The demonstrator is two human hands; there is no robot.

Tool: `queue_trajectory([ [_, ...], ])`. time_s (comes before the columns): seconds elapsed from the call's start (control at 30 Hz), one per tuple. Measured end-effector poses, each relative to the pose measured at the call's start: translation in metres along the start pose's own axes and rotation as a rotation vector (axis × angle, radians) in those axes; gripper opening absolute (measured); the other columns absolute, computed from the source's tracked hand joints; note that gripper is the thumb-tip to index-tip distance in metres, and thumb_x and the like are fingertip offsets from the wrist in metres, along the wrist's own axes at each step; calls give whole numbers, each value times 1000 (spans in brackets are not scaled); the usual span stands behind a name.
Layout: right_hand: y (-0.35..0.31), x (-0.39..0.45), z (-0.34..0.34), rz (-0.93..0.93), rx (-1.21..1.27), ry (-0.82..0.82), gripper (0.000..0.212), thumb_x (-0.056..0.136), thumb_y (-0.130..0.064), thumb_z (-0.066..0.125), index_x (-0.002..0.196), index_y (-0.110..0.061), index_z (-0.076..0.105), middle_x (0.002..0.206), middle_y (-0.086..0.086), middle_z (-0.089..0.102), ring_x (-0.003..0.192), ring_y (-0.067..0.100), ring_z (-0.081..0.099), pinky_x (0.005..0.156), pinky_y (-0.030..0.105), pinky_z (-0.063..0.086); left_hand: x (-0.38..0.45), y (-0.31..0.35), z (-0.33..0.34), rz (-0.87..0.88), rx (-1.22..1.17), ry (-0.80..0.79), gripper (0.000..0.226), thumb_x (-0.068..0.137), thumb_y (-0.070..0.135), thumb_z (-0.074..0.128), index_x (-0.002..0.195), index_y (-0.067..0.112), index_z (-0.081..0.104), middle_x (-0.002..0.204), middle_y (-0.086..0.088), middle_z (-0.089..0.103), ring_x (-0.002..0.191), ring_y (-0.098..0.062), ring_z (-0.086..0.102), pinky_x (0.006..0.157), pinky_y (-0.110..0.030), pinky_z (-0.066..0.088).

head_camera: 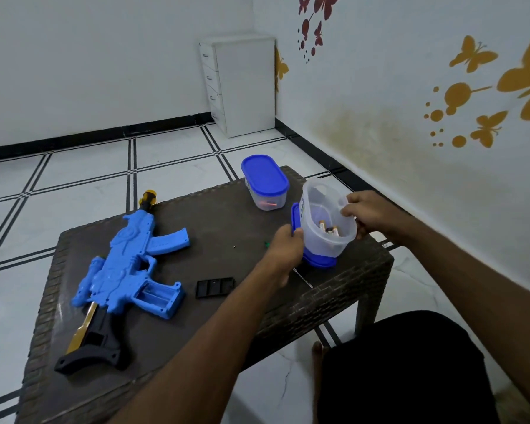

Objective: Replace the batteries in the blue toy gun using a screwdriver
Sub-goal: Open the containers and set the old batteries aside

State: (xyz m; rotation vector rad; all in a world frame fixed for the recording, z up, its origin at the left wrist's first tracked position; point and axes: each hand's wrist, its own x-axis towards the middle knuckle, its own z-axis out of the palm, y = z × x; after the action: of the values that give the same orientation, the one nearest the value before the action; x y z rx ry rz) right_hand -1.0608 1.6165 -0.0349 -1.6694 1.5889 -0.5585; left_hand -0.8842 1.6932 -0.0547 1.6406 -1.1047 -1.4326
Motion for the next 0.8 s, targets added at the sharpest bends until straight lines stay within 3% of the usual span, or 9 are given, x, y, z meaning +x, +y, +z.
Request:
queue_trajectory([
  [0.07, 0, 0, 1, 1, -33, -5, 22, 94, -7, 50, 105, 10, 59, 79, 26, 60, 53, 26, 57, 45, 29, 50, 2, 2, 4, 5, 10, -32, 33, 105, 28, 32, 119, 7, 55, 103, -6, 60, 85, -11, 54, 75, -27, 46],
  [0.17, -1, 0, 2, -4, -71, -16, 24, 93, -8, 52, 110, 8, 58, 90, 33, 63, 54, 26, 59, 46, 28, 51, 8, -2, 0, -12, -51, 15, 43, 105, 38, 29, 117, 10, 59, 103, -6, 64, 91, -13, 58, 88, -36, 49],
  [0.37, -11, -2, 7, -41, -151, -52, 21, 95, -8, 55, 114, -1, 59, 82, 20, 66, 52, 20, 60, 48, 24, 51, 7, -8, -14, -37, -116, 17, 63, 102, 53, 21, 132, 8, 53, 118, -2, 61, 104, -15, 55, 99, -34, 45],
  [0.47, -16, -4, 9, -40, -156, -80, 20, 95, -7, 55, 114, -1, 59, 72, 16, 65, 47, 17, 59, 45, 21, 49, 3, -7, -17, -18, -171, -47, 61, 103, 52, 18, 125, 11, 58, 103, 1, 62, 95, -13, 58, 85, -27, 49],
  [0.57, -19, -5, 11, -35, -175, -116, 21, 96, -7, 56, 114, 0, 59, 69, 16, 65, 47, 18, 60, 45, 22, 51, -1, -5, -17, -2, -188, -56, 54, 103, 51, 18, 96, 21, 62, 83, 6, 66, 75, -5, 62, 61, -18, 49],
  [0.63, -21, -5, 11, -3, -202, -151, 24, 96, -12, 58, 116, 0, 59, 77, 19, 68, 55, 21, 64, 51, 25, 54, -4, -4, -19, 12, -173, -42, 52, 103, 50, 19, 89, 23, 60, 81, 7, 65, 76, -5, 61, 63, -19, 49],
  [0.7, -23, -4, 11, 14, -328, -154, 33, 93, -20, 63, 120, -3, 58, 96, 20, 69, 74, 26, 67, 66, 33, 58, -6, -3, -22, 28, -159, -25, 49, 104, 49, 22, 85, 24, 60, 84, 6, 65, 83, -8, 61, 75, -25, 52],
  [0.8, -33, -2, 14, -182, -623, 105, 45, 85, -24, 70, 126, -9, 57, 121, 14, 59, 101, 28, 62, 87, 44, 55, -10, -2, -27, 54, -119, -5, 40, 104, 39, 34, 82, 20, 61, 93, -5, 65, 91, -17, 62, 88, -34, 52],
])
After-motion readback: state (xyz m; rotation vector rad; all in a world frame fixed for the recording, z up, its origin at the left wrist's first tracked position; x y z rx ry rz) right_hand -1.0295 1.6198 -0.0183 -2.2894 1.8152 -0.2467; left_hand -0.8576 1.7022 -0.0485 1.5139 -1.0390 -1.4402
